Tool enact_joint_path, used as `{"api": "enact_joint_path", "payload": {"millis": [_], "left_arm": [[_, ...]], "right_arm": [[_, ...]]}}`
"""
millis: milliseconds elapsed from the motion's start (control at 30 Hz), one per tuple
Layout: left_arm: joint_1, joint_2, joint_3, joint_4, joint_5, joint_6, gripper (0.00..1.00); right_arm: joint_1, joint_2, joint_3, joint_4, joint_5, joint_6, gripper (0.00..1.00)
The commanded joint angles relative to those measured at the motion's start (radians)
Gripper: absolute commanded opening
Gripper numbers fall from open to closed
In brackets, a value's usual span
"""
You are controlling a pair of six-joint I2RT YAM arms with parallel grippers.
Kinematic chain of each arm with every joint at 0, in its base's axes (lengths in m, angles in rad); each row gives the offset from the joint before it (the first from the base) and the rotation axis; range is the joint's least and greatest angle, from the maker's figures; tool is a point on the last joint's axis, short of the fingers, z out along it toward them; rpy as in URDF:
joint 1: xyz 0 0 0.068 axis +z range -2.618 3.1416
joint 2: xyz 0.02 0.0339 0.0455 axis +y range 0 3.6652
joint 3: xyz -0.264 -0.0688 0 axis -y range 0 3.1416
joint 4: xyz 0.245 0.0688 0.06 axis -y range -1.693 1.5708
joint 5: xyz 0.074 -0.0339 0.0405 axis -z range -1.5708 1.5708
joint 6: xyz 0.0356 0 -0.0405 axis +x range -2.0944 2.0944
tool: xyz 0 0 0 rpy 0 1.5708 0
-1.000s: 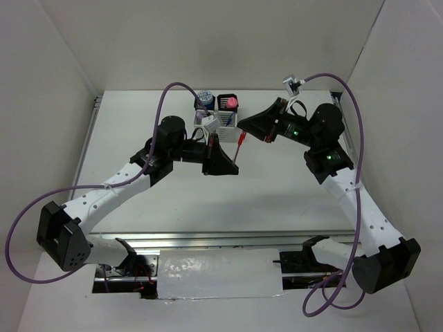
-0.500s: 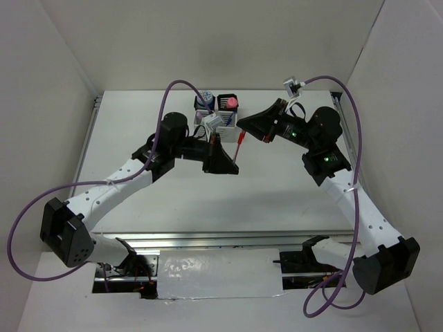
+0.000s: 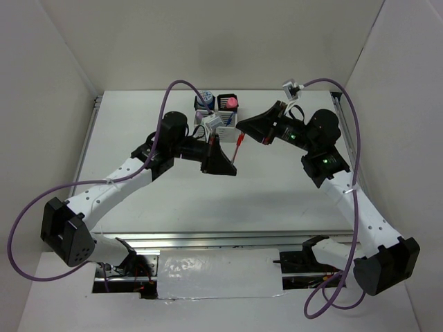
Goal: Sort the stationery into containers
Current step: Close the pen cap on the pen.
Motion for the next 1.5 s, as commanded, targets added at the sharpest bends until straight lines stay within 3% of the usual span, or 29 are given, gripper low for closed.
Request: {"api": "enact_joint_path", "payload": {"millis": [0,967,1467], "left_arm": [[0.041,-0.025,0.148,0.299,-0.090,-0.006,0.00],[0.061,-0.019,0.174,0.326,-0.091,-0.006,0.00],[0.060,-0.101,-0.025,0.236,-0.084,0.018,0.00]], "right_arm": [[0.077,0.012,-0.078,-0.191,-0.242,-0.023,0.00],[0.123,0.026,-0.140,-0.200,-0.268,0.000,0.00],[-0.049,0.102,0.055,-0.169,-0.266,0.063,0.00]]}}
